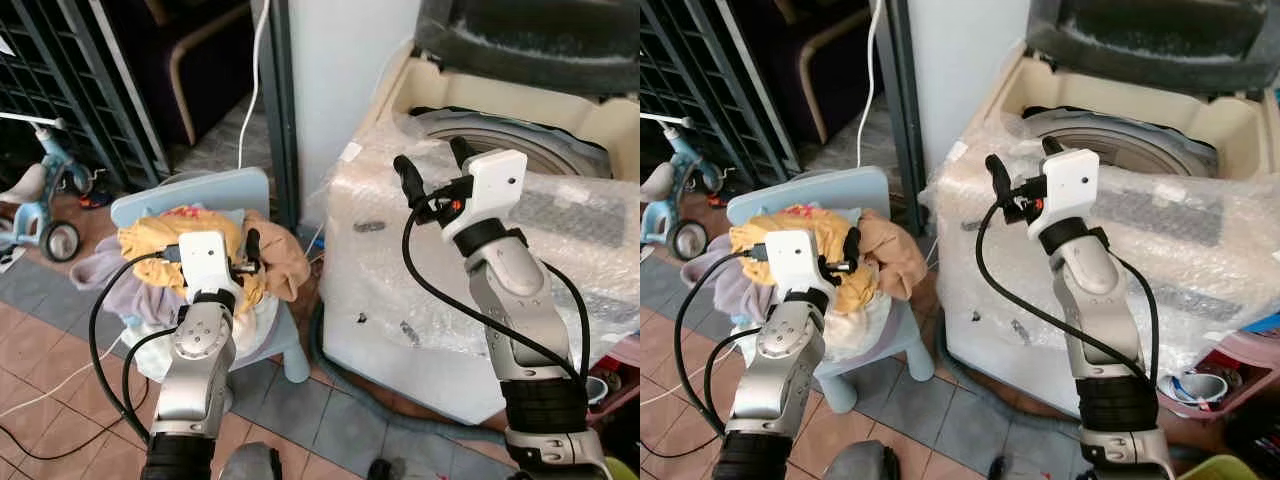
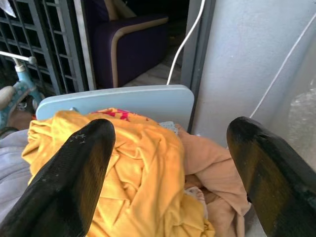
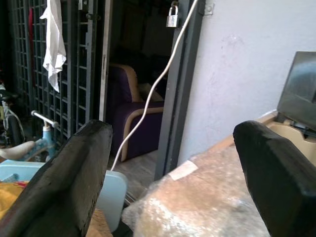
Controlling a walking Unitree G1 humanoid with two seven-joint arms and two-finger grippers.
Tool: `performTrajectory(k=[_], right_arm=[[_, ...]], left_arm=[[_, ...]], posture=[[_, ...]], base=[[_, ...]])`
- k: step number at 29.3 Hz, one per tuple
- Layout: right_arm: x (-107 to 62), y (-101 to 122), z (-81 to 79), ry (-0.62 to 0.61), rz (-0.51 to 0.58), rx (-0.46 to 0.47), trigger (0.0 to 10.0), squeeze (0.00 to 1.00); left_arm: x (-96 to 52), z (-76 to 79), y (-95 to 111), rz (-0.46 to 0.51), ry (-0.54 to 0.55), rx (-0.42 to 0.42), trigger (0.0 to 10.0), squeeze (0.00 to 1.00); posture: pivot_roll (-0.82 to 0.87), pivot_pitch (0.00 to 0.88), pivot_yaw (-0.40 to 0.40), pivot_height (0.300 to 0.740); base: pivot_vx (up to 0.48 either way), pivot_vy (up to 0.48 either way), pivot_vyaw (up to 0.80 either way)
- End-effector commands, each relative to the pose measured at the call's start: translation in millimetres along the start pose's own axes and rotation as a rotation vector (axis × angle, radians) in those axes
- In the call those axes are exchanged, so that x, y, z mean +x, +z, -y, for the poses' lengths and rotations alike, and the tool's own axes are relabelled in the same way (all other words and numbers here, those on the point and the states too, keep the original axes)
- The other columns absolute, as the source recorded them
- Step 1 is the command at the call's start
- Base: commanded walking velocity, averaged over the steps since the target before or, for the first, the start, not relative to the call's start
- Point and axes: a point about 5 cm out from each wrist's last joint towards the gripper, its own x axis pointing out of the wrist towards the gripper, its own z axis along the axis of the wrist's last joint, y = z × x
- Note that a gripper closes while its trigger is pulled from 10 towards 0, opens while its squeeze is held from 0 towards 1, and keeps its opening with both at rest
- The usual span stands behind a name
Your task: Clothes washing
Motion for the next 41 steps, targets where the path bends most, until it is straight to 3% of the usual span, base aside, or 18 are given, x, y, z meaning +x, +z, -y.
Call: performTrajectory(k=[1,10,12,13,14,15,24,41], right_arm=[[0.5,4.2,-6.6,0.018,0.011,0.005,10.0,1.0],[2.3,1.3,-15.7,0.046,-0.038,-0.004,10.0,1.0],[-3.7,-18.3,-19.3,0.046,-0.147,0.013,10.0,1.0],[-3.7,-18.3,-19.3,0.046,-0.147,0.013,10.0,1.0],[-5.4,-23.5,-20.0,0.045,-0.178,0.007,10.0,0.85],[-10.9,-37.2,-22.0,0.043,-0.259,-0.001,10.0,0.0],[-28.2,-63.4,-34.9,0.064,-0.389,-0.016,10.0,0.0],[-26.5,-71.2,-44.7,0.11,-0.432,-0.001,10.0,0.0]], left_arm=[[-0.7,-3.9,0.1,-0.008,0.023,-0.008,10.0,0.0],[-2.5,-2.9,4.2,0.03,0.011,0.018,10.0,0.0],[-3.8,-1.9,5.3,0.039,0.003,0.016,10.0,0.0],[-3.8,-1.9,5.3,0.039,0.003,0.016,10.0,0.0],[-3.8,-2.0,5.6,0.039,0.004,0.017,10.0,0.0],[-4.1,-3.0,6.2,0.04,0.01,0.019,10.0,0.0],[-9.7,-10.8,6.8,0.046,0.021,0.045,10.0,0.0],[-12.3,-15.3,5.8,0.015,0.028,0.048,10.0,0.0]], posture=[[-0.03,0.04,0.026,0.74],[-0.02,0.045,0.02,0.74],[-0.02,0.047,0.02,0.74],[-0.02,0.047,0.02,0.74],[-0.02,0.053,0.02,0.74],[-0.02,0.056,0.02,0.74],[0.0,0.08,0.029,0.74],[0.01,0.091,0.046,0.74]], base=[[0.0,0.48,0.8],[0.0,0.107,0.24],[0.0,0.0,0.0],[0.0,0.0,0.0],[0.0,0.0,0.0],[0.0,0.0,0.0],[0.152,0.0,0.0],[0.436,0.032,0.05]])
